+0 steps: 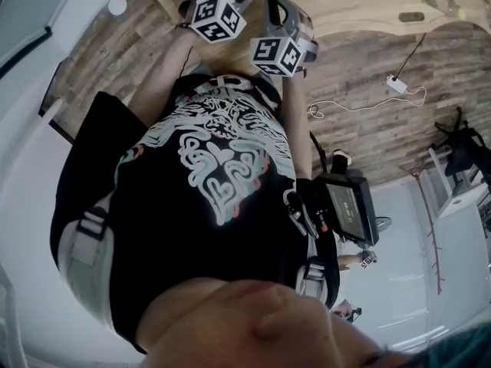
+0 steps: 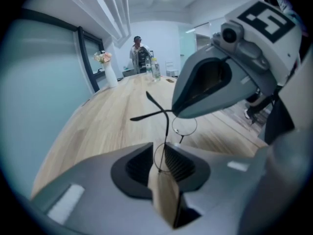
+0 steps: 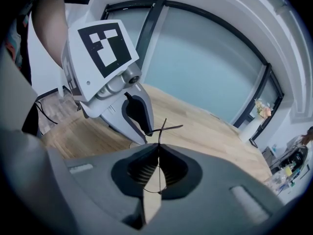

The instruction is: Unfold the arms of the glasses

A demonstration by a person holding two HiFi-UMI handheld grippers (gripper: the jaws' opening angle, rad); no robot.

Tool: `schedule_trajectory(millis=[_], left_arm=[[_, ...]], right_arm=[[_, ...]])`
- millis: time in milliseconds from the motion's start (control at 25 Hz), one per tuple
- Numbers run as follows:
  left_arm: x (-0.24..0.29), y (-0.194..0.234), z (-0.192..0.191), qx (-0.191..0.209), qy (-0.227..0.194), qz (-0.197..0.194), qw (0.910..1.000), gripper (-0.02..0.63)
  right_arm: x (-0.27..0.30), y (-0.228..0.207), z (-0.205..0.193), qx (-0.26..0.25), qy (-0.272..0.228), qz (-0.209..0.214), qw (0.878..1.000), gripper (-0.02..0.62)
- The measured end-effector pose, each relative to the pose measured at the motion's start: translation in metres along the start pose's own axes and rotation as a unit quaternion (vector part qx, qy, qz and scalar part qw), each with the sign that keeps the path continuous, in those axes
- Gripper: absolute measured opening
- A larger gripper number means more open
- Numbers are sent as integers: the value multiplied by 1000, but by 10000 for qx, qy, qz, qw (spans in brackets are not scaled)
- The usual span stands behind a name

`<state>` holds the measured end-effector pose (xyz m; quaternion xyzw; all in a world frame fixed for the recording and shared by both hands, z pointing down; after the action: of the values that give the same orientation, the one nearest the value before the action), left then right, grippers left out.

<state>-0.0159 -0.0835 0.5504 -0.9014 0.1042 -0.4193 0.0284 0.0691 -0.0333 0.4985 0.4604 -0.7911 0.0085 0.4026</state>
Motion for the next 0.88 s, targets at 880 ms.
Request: schedule_trajectory(millis=[880], left_arm=[[-33,5,17,-928,-545,-199,9940,-11]], right_arm=[[-31,-29,-18,1452,-232,-318,9886,6]])
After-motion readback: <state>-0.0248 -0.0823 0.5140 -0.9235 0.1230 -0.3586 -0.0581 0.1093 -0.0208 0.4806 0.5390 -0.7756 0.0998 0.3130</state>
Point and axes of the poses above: the fingertips, and each gripper's own axes: x forward along the fingers, y to its left, z out of its top, the point moved 8 cm from there along -x, backward along the fingers, and after that the axes turned 1 degree about -y, right-handed, at the moved point
